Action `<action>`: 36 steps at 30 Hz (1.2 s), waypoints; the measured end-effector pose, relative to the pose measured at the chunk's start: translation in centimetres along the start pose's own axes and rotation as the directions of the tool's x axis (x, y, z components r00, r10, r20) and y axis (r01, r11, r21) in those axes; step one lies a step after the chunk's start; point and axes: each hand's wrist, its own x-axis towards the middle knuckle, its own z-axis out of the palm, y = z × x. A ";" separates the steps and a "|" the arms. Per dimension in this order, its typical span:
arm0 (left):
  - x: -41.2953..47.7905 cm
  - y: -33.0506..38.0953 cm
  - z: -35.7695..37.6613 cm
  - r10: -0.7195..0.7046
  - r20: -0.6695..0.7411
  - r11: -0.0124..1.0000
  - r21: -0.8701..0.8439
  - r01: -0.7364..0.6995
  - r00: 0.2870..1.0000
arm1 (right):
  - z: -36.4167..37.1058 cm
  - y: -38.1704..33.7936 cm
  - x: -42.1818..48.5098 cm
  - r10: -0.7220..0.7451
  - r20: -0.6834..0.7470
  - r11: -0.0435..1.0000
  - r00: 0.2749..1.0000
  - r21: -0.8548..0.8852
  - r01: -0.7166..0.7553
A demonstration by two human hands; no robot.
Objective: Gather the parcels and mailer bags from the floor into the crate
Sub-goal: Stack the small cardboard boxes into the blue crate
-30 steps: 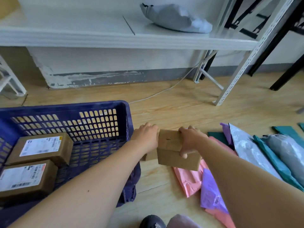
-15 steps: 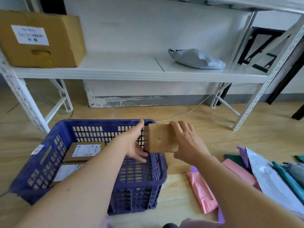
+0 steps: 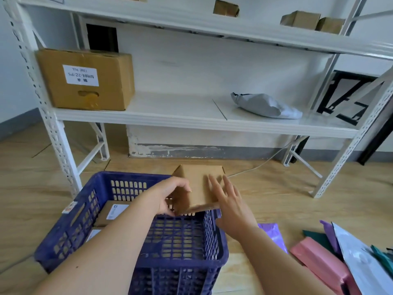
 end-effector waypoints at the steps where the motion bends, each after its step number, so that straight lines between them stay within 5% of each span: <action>1: 0.0 -0.1 -0.1 0.044 -0.025 0.998 0.057 -0.042 0.999 | 0.1 -0.4 0.2 0.017 0.002 1.000 1.000 0.023 -0.018; 9: 0.1 -0.3 -1.7 0.374 -0.167 0.859 0.432 -0.273 0.912 | 1.4 -2.6 1.9 0.091 -0.021 0.991 0.996 0.097 -0.088; 17: 0.3 -0.3 -3.8 0.360 -0.173 0.809 0.547 -0.214 0.917 | 2.7 -3.5 3.2 0.183 -0.049 0.966 0.982 0.193 -0.171; 19: 0.5 -0.4 -4.4 0.332 -0.145 0.791 0.581 -0.191 0.932 | 2.6 -4.0 4.0 0.404 -0.038 0.808 0.914 0.483 -0.337; 21: 0.6 -0.7 -4.9 0.299 -0.116 0.775 0.608 -0.170 0.947 | 2.7 -4.0 5.4 0.595 0.101 0.454 0.798 0.777 -0.437; 23: 0.9 -0.9 -5.7 0.271 -0.121 0.784 0.603 -0.147 0.955 | 3.4 -4.2 6.3 0.599 0.252 0.242 0.760 0.848 -0.472; 26: 1.4 -1.5 -7.4 0.252 -0.157 0.749 0.656 -0.090 0.955 | 4.3 -4.3 7.1 0.586 0.374 0.124 0.719 0.835 -0.536; 30: 1.8 -3.0 -9.2 0.151 -0.208 0.572 0.815 0.086 0.966 | 5.0 -4.8 7.7 0.547 0.467 0.139 0.695 0.768 -0.626; 36: 1.8 -4.6 -11.3 -0.052 -0.252 0.533 0.811 0.241 0.966 | 7.2 -7.5 7.6 0.436 0.635 0.225 0.637 0.608 -0.761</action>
